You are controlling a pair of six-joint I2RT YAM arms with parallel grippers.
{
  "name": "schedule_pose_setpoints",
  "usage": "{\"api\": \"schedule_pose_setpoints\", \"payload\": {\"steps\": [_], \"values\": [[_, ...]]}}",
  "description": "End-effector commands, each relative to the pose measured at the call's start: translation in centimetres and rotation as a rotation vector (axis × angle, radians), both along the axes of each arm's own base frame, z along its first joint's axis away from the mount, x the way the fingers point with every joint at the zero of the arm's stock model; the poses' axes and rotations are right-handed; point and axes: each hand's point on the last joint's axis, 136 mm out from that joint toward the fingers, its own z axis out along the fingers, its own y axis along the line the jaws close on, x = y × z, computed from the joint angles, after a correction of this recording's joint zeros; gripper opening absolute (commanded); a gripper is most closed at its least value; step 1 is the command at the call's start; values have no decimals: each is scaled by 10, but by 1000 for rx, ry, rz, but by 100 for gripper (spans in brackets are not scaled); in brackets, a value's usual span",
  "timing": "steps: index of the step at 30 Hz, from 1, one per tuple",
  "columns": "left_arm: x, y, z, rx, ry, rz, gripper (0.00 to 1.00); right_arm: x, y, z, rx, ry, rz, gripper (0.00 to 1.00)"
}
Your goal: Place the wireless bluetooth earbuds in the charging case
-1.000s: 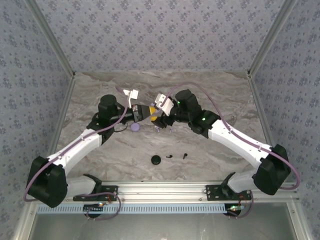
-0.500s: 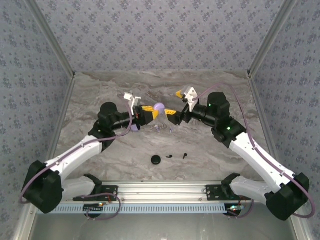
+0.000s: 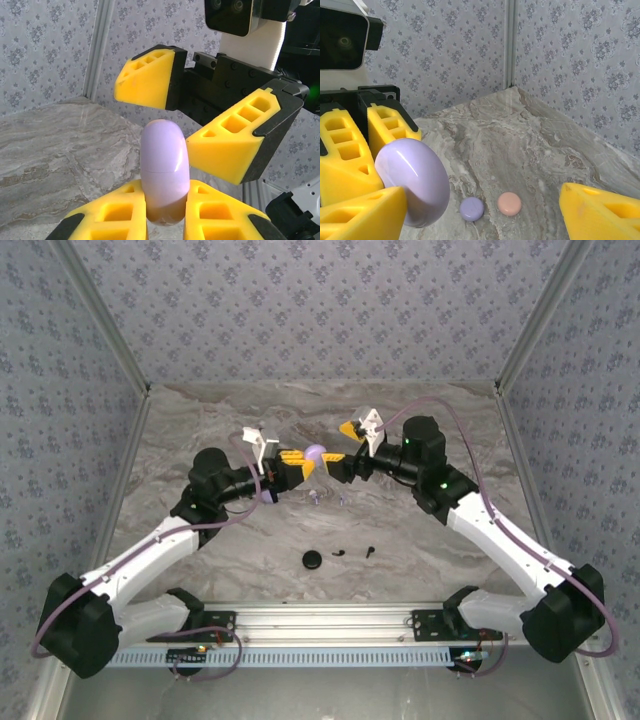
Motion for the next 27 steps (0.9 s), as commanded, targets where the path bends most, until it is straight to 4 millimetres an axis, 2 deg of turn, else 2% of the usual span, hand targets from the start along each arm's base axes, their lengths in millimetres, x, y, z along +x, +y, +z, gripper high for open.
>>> {"api": "schedule_pose_setpoints", "payload": {"steps": [1,20,27], "values": [[-9,-1,7,-1,-51,-24,9,3,2,22,42,-33,-6,82],[-9,-3,0,31,-51,-32,6,21,3,20,30,7,-23,81],[-4,1,-7,62,-43,16,4,17,-9,37,68,8,-47,82]]}}
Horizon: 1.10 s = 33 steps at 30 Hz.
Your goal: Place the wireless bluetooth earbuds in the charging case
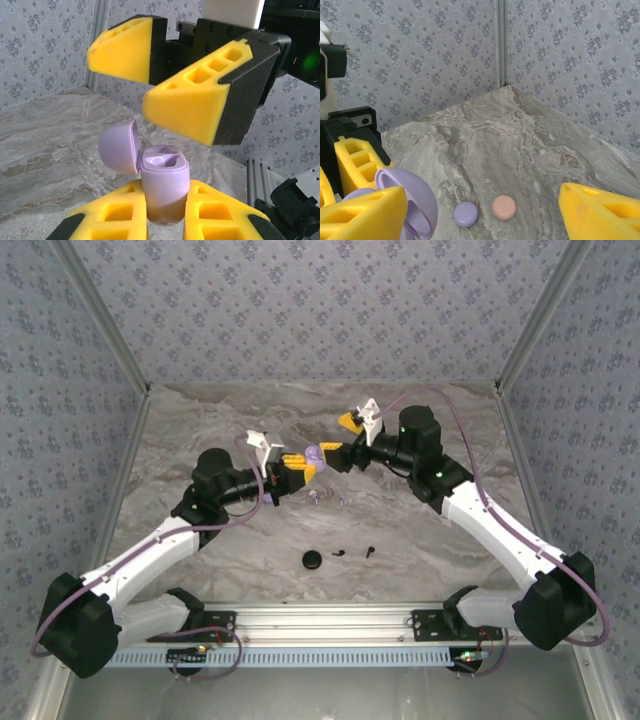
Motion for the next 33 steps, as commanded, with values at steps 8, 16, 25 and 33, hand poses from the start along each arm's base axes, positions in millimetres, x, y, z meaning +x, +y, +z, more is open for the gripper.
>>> {"api": "schedule_pose_setpoints", "payload": {"steps": [8,16,25,33], "values": [[-7,18,-6,64,-45,79,3,22,-61,-21,-24,311,-333,83],[-26,32,-6,87,-65,89,2,35,-55,-134,-247,769,-468,71],[-45,46,1,89,-131,91,0,34,7,-223,-563,910,-479,64],[-52,53,5,92,-151,109,0,39,31,-274,-722,921,-518,58]]}}
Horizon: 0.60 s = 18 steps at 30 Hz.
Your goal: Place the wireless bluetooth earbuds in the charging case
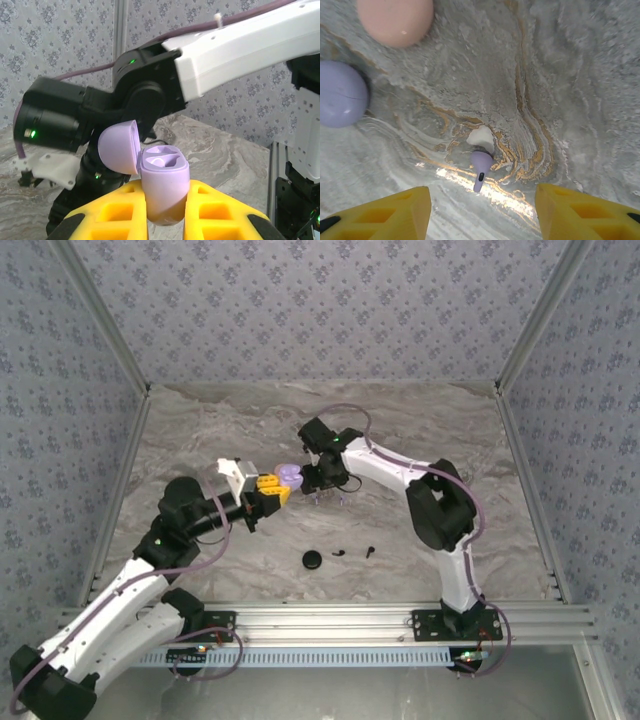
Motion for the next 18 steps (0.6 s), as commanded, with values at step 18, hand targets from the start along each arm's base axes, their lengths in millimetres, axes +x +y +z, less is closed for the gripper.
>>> {"api": "schedule_pose_setpoints", "payload": {"steps": [18], "values": [[1,4,-1,11,-31,31,0,-10,5,-46,-204,59,36,43]]}}
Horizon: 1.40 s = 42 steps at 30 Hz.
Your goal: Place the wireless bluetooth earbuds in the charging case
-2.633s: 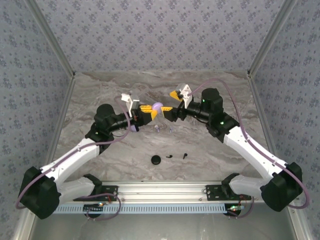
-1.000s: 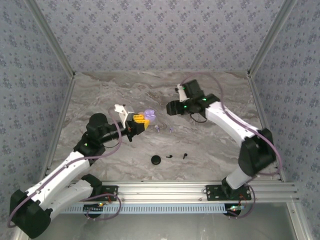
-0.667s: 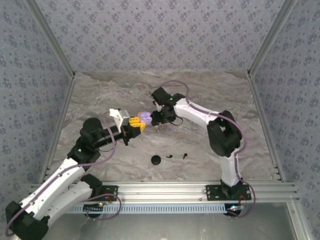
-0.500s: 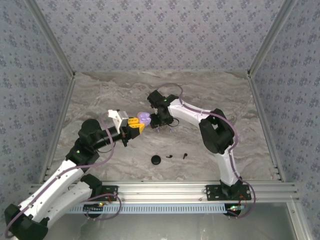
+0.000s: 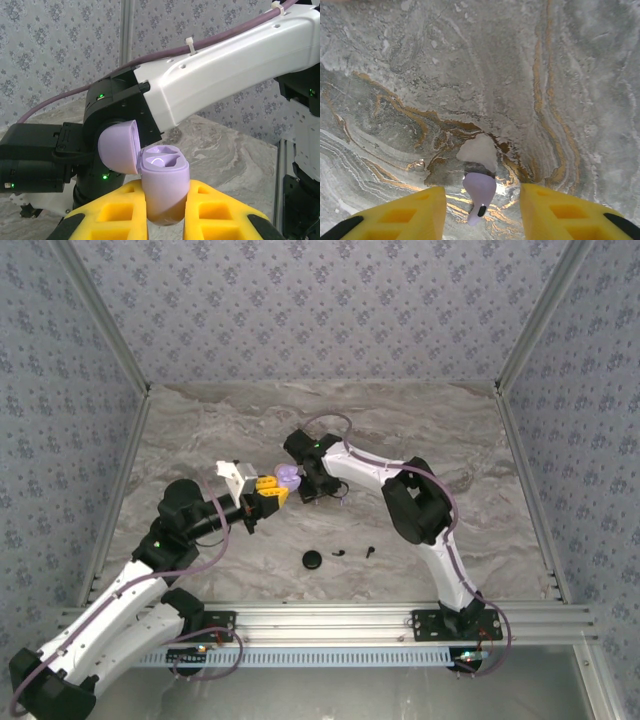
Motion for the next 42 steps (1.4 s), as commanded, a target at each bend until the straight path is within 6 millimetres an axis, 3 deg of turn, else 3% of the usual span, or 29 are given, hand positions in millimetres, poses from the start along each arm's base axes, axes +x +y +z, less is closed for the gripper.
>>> {"api": "schedule_pose_setpoints", "payload": {"steps": [1,7,16,22,27,32,37,42], "values": [[-1,1,5,-6,-29,6,0,-3,-2,-7,-52,17,9,41],[1,1,6,-7,-29,11,0,-7,-2,-18,-63,49,18,33],[2,0,5,-4,-23,12,0,-4,2,-29,-59,47,3,28],[2,0,5,-5,-20,12,0,5,4,-18,-12,14,-20,24],[2,0,4,-6,-11,12,0,15,0,10,51,-51,-23,21],[2,-1,5,-23,2,6,0,24,-14,57,147,-139,-32,20],[4,-5,5,-48,21,-2,0,24,-39,115,237,-265,-22,20],[9,-10,5,-76,39,-14,0,16,-61,189,373,-438,17,20]]}}
